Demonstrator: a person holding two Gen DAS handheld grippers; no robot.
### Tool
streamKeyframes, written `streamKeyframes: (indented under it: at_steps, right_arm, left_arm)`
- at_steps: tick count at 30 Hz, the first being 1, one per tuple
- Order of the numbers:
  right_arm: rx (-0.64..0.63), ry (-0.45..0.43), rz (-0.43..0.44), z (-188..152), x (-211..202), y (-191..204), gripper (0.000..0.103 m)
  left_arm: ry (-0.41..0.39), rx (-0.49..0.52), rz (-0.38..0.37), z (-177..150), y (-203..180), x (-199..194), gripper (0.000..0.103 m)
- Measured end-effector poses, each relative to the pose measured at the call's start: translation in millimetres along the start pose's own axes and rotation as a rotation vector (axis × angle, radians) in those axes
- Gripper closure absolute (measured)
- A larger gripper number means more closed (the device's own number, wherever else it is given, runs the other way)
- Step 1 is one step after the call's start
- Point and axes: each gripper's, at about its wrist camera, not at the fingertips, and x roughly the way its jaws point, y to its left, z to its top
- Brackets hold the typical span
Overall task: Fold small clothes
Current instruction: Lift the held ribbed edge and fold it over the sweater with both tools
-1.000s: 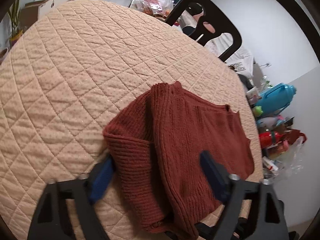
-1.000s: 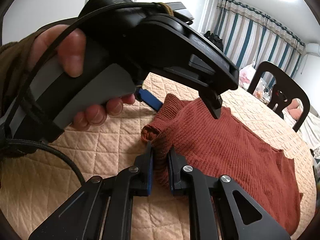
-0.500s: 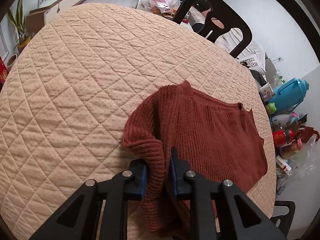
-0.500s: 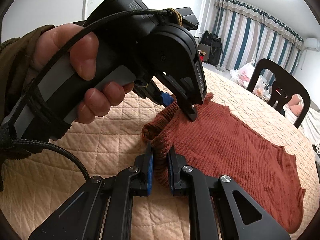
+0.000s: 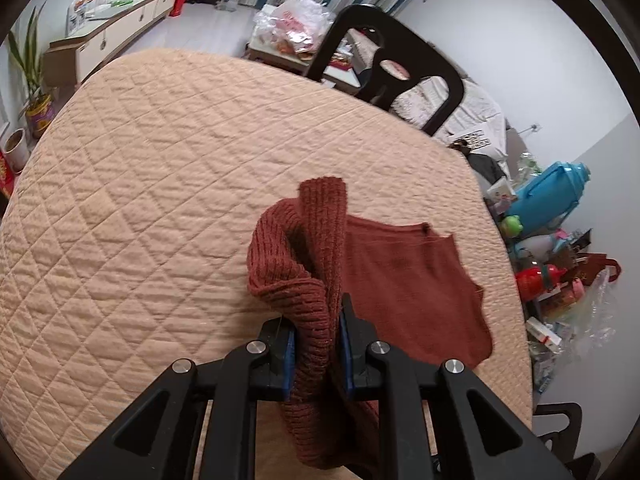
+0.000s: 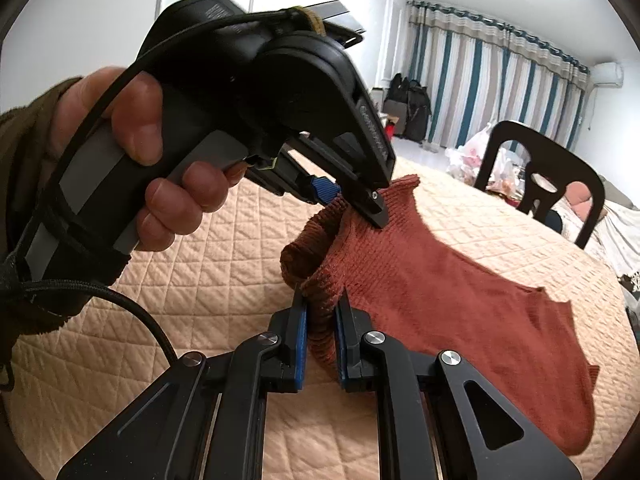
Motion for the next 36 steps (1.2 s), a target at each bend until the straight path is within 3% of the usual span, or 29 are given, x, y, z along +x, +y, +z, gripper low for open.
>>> streamKeyframes:
  at_steps: [18, 36]
  right_arm:
    - [0.154, -0.082, -0.081, -21.3, -67.0, -75.1, 0.092]
    - [0.336, -0.024, -0.119, -71.4, -94.1, -163.8, 0.092]
  left_arm:
    - [0.011, 0.124, -0.079, 2.2, -119.0, 26.7, 0.083]
    - [0.128, 0.231, -0.066, -9.7, -210.4, 105.3, 0.083]
